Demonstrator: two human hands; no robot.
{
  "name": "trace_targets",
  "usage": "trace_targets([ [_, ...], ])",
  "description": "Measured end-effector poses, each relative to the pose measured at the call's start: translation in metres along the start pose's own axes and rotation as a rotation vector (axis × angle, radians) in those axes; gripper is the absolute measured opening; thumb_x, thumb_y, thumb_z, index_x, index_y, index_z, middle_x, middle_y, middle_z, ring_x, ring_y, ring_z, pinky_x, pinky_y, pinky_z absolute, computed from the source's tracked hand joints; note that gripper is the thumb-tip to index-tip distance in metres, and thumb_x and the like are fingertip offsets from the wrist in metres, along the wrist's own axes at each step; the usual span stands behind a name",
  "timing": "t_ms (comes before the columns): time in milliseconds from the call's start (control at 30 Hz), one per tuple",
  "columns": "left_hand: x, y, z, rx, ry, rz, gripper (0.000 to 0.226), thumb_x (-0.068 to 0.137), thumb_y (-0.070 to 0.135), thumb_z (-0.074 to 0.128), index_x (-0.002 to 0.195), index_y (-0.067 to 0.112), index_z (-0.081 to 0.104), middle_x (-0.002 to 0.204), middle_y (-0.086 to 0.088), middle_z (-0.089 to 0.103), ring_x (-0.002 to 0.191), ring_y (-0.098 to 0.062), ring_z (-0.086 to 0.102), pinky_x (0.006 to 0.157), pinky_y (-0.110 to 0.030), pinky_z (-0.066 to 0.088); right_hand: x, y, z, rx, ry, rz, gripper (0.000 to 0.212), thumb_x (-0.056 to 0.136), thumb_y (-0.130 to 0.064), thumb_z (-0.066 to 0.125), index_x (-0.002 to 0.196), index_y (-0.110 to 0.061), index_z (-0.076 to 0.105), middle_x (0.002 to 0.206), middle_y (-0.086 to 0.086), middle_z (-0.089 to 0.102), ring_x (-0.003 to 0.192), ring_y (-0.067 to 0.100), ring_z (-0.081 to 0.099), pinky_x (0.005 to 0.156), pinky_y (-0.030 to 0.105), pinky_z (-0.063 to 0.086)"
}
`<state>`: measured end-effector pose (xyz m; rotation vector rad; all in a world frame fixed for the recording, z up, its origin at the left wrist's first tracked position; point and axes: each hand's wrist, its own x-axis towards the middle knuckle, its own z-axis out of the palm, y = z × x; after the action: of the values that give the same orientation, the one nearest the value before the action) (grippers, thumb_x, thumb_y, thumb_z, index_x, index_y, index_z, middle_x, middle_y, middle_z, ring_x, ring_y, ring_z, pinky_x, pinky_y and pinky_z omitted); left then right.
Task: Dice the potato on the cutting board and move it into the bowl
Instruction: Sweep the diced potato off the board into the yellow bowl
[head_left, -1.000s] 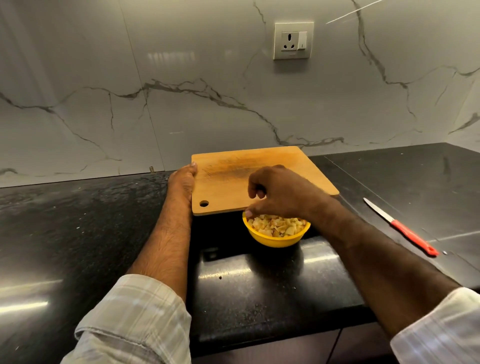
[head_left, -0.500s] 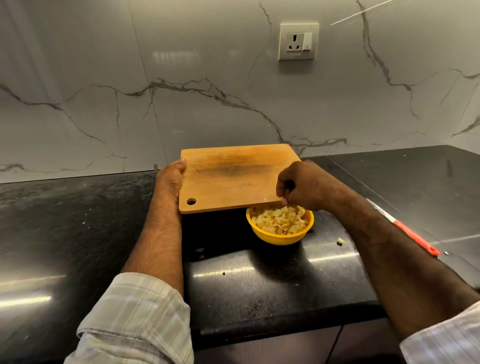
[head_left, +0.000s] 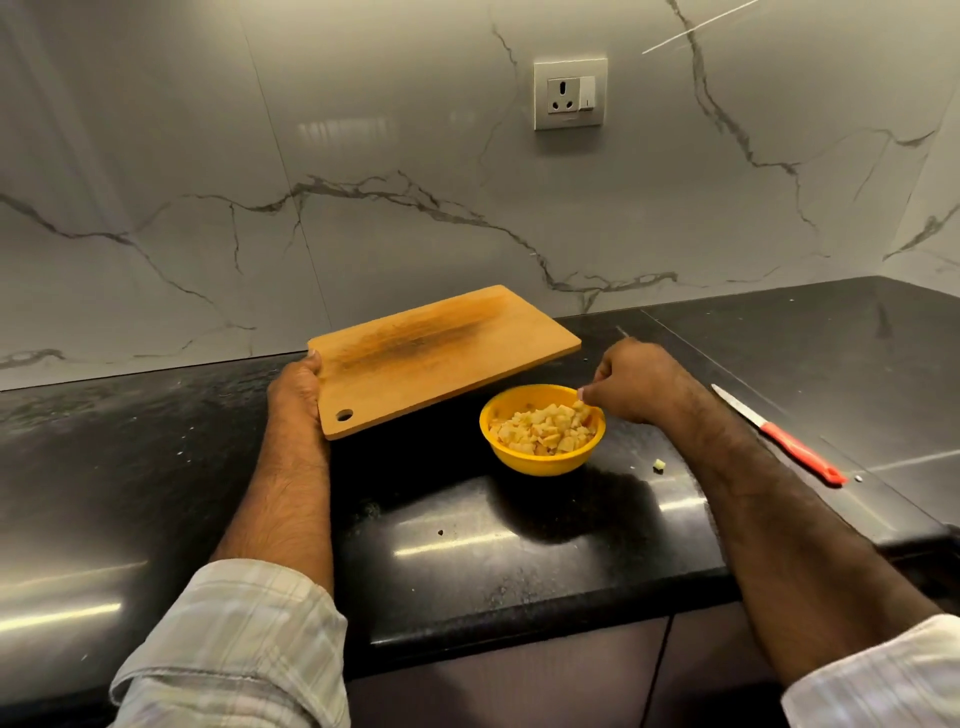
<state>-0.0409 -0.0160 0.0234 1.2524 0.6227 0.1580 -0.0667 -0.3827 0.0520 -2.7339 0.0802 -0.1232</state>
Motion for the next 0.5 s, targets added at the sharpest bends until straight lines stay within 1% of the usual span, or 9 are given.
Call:
trace_targets([
  [33,0.004,0.002,-0.003,-0.011,0.023,-0.029,0.062,0.082,0.070,0.069,0.125,0.027,0.060,0.115,-0.015,0.071,0.094,-0.040,0.073,0.074,-0.063,0.060,0.000,-0.002,0.001,-0.003,-0.051,0.026,0.032,0.092,-0.041,0.075,0.106,-0.012,0.069,0.101,0.009,0.070,0.093,0.024,0.067,0.080,0.039,0.061],
  [67,0.005,0.005,-0.005,-0.018,0.032,-0.022,0.059,0.085,0.068,0.068,0.125,0.026,0.060,0.114,-0.015,0.071,0.092,-0.040,0.073,0.071,-0.062,0.060,0.000,-0.004,0.002,0.007,-0.092,0.041,0.031,0.095,-0.039,0.071,0.106,-0.011,0.070,0.099,0.009,0.072,0.089,0.022,0.069,0.078,0.039,0.062],
  [100,0.008,0.009,-0.007,-0.001,0.033,-0.009,0.055,0.088,0.066,0.067,0.124,0.025,0.061,0.113,-0.015,0.072,0.092,-0.039,0.073,0.068,-0.059,0.061,-0.001,-0.007,0.002,0.024,-0.123,0.052,0.027,0.098,-0.036,0.068,0.103,-0.009,0.072,0.094,0.009,0.073,0.083,0.021,0.070,0.074,0.037,0.062],
  [167,0.009,0.009,-0.010,0.002,0.032,0.025,0.049,0.092,0.063,0.065,0.121,0.023,0.061,0.111,-0.015,0.072,0.091,-0.038,0.073,0.066,-0.053,0.062,-0.004,-0.011,0.000,0.054,-0.177,0.056,0.023,0.100,-0.026,0.065,0.096,-0.006,0.075,0.087,0.011,0.076,0.069,0.019,0.067,0.062,0.033,0.057],
  [233,0.006,0.006,-0.015,0.020,0.044,0.033,0.052,0.090,0.064,0.065,0.121,0.023,0.062,0.109,-0.014,0.071,0.091,-0.038,0.073,0.070,-0.054,0.062,-0.008,-0.011,0.000,0.092,-0.233,0.058,0.018,0.099,-0.015,0.064,0.093,-0.003,0.077,0.085,0.014,0.077,0.064,0.019,0.063,0.056,0.031,0.051],
  [300,0.013,0.009,-0.019,0.018,0.064,0.034,0.052,0.090,0.062,0.066,0.123,0.022,0.062,0.109,-0.013,0.071,0.090,-0.036,0.073,0.065,-0.049,0.061,-0.009,-0.007,0.000,0.139,-0.255,0.056,0.016,0.096,-0.008,0.065,0.093,-0.002,0.079,0.088,0.017,0.078,0.065,0.018,0.062,0.057,0.031,0.050],
  [400,0.010,0.009,-0.024,0.029,0.099,0.092,0.048,0.092,0.056,0.066,0.128,0.024,0.061,0.111,-0.012,0.068,0.091,-0.033,0.071,0.059,-0.042,0.058,-0.012,-0.004,-0.001,0.204,-0.286,0.027,0.013,0.095,-0.005,0.067,0.093,-0.002,0.080,0.088,0.018,0.078,0.065,0.017,0.064,0.062,0.031,0.054],
  [433,0.010,0.010,-0.027,0.029,0.111,0.109,0.047,0.093,0.055,0.066,0.130,0.026,0.061,0.112,-0.011,0.067,0.092,-0.032,0.071,0.059,-0.041,0.058,-0.012,-0.006,-0.002,0.227,-0.303,0.013,0.012,0.096,-0.005,0.068,0.094,-0.003,0.080,0.086,0.017,0.078,0.064,0.016,0.065,0.064,0.031,0.055],
  [500,0.008,0.009,-0.029,0.047,0.108,0.112,0.047,0.094,0.056,0.065,0.134,0.031,0.061,0.115,-0.011,0.066,0.092,-0.032,0.070,0.059,-0.041,0.058,-0.013,-0.009,-0.004,0.265,-0.330,-0.016,0.012,0.096,-0.005,0.068,0.095,-0.002,0.079,0.078,0.013,0.076,0.060,0.014,0.064,0.059,0.027,0.055],
])
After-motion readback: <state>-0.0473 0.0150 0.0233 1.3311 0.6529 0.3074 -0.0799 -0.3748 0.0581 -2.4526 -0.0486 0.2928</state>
